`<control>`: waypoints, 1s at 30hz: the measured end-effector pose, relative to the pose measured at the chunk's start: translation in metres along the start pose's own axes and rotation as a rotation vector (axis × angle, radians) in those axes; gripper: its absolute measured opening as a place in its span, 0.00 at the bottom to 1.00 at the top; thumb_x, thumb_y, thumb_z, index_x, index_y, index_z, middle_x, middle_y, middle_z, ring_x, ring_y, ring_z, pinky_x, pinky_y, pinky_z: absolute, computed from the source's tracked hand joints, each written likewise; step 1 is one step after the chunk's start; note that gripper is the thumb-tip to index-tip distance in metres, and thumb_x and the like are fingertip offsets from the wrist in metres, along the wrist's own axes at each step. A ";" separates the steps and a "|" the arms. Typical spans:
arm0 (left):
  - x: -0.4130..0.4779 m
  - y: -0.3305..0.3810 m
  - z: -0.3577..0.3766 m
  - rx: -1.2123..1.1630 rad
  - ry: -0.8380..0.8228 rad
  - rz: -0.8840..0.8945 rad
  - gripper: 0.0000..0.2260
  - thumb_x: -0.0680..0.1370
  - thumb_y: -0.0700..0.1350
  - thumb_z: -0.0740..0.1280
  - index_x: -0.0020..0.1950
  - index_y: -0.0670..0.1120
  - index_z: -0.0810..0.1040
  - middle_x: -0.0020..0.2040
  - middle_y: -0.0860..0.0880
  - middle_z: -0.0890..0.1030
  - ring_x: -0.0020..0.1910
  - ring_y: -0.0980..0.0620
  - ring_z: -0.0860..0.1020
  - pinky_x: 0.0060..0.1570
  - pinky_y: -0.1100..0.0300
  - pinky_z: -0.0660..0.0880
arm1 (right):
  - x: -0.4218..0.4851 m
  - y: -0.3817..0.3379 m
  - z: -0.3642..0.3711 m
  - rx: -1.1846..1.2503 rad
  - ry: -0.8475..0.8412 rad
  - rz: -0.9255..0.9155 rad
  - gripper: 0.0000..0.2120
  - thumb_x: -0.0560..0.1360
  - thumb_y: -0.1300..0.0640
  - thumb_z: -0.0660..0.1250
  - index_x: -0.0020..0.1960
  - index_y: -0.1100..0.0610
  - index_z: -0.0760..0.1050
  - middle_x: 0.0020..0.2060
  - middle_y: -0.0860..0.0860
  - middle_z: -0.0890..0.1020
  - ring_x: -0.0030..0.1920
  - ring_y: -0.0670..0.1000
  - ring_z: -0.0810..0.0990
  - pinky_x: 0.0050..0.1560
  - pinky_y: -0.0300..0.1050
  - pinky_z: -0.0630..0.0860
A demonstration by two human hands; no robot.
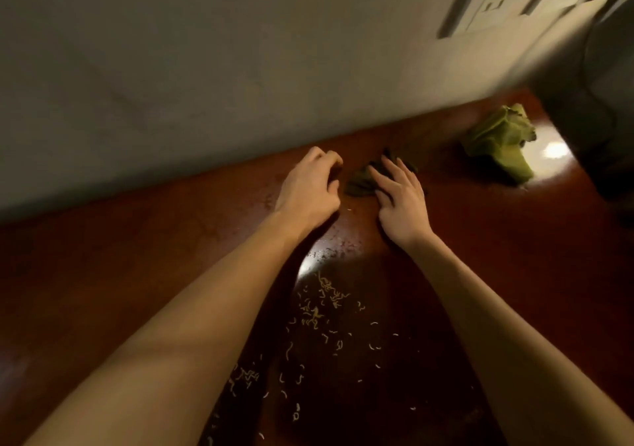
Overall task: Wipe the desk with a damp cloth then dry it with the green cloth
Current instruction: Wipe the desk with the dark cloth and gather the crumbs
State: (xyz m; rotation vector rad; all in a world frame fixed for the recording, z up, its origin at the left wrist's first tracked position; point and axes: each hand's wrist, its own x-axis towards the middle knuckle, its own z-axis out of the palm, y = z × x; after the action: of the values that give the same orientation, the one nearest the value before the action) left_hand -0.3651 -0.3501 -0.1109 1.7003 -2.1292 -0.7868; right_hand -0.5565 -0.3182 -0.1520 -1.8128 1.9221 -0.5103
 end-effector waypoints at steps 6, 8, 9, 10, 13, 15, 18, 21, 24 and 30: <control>-0.060 -0.066 -0.019 0.078 0.398 -0.224 0.16 0.82 0.43 0.66 0.69 0.49 0.78 0.68 0.50 0.76 0.70 0.48 0.73 0.70 0.48 0.69 | -0.046 -0.025 0.018 -0.039 -0.242 -0.321 0.26 0.82 0.63 0.60 0.77 0.45 0.68 0.81 0.47 0.59 0.82 0.51 0.50 0.82 0.54 0.44; -0.080 -0.084 -0.020 0.154 0.358 -0.318 0.20 0.84 0.50 0.64 0.77 0.50 0.73 0.77 0.48 0.71 0.78 0.47 0.65 0.78 0.44 0.60 | -0.082 -0.024 0.018 -0.013 -0.266 -0.355 0.27 0.80 0.62 0.61 0.77 0.44 0.68 0.81 0.45 0.58 0.83 0.49 0.49 0.81 0.54 0.44; -0.086 -0.092 -0.019 0.172 0.328 -0.332 0.22 0.85 0.53 0.62 0.79 0.50 0.70 0.80 0.48 0.67 0.81 0.48 0.61 0.80 0.44 0.56 | -0.097 -0.024 0.016 0.008 -0.272 -0.343 0.27 0.80 0.61 0.61 0.76 0.44 0.69 0.81 0.45 0.59 0.83 0.49 0.49 0.81 0.55 0.44; -0.090 -0.097 -0.018 0.174 0.298 -0.330 0.23 0.86 0.55 0.60 0.80 0.51 0.68 0.82 0.49 0.65 0.82 0.48 0.58 0.81 0.44 0.53 | -0.108 -0.022 0.017 0.038 -0.271 -0.318 0.26 0.79 0.60 0.60 0.75 0.44 0.71 0.81 0.46 0.60 0.83 0.50 0.50 0.81 0.56 0.45; -0.091 -0.100 -0.018 0.154 0.238 -0.324 0.23 0.87 0.55 0.57 0.82 0.52 0.65 0.84 0.49 0.60 0.84 0.50 0.53 0.83 0.47 0.46 | -0.105 -0.027 0.019 0.086 -0.194 -0.235 0.26 0.79 0.63 0.61 0.74 0.46 0.72 0.80 0.48 0.63 0.82 0.51 0.53 0.81 0.58 0.50; -0.091 -0.098 -0.021 0.164 0.220 -0.328 0.23 0.87 0.52 0.57 0.82 0.53 0.64 0.84 0.50 0.59 0.84 0.51 0.52 0.83 0.49 0.45 | -0.083 -0.035 0.022 0.032 -0.130 -0.151 0.24 0.82 0.63 0.62 0.75 0.47 0.71 0.79 0.48 0.63 0.81 0.49 0.53 0.81 0.56 0.50; -0.091 -0.100 -0.031 0.190 0.193 -0.317 0.28 0.82 0.39 0.63 0.82 0.53 0.64 0.84 0.50 0.60 0.84 0.52 0.55 0.83 0.50 0.49 | -0.031 -0.044 0.026 0.005 -0.055 -0.105 0.23 0.83 0.63 0.62 0.76 0.52 0.71 0.80 0.53 0.64 0.82 0.55 0.55 0.82 0.57 0.51; -0.089 -0.104 -0.043 0.210 0.183 -0.301 0.35 0.77 0.33 0.68 0.81 0.54 0.65 0.83 0.51 0.62 0.83 0.52 0.58 0.83 0.53 0.51 | 0.019 -0.064 0.038 -0.032 -0.082 -0.115 0.24 0.83 0.62 0.61 0.78 0.52 0.68 0.81 0.54 0.62 0.82 0.57 0.53 0.81 0.53 0.47; -0.091 -0.107 -0.045 0.249 0.146 -0.266 0.36 0.77 0.34 0.69 0.82 0.52 0.64 0.83 0.49 0.61 0.83 0.50 0.58 0.83 0.53 0.51 | 0.034 -0.088 0.059 -0.058 -0.170 -0.266 0.25 0.81 0.65 0.63 0.77 0.52 0.71 0.80 0.55 0.64 0.81 0.60 0.55 0.82 0.56 0.49; -0.088 -0.108 -0.047 0.247 0.126 -0.268 0.30 0.80 0.39 0.65 0.82 0.52 0.65 0.83 0.50 0.62 0.83 0.50 0.58 0.82 0.53 0.53 | -0.070 -0.110 0.062 -0.088 -0.373 -0.501 0.33 0.78 0.69 0.64 0.78 0.47 0.66 0.82 0.51 0.58 0.82 0.56 0.49 0.81 0.57 0.42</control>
State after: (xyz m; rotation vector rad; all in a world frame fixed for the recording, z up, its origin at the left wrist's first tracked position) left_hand -0.2311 -0.2917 -0.1276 2.1342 -2.0067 -0.4804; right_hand -0.4279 -0.2534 -0.1378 -2.2665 1.2607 -0.2171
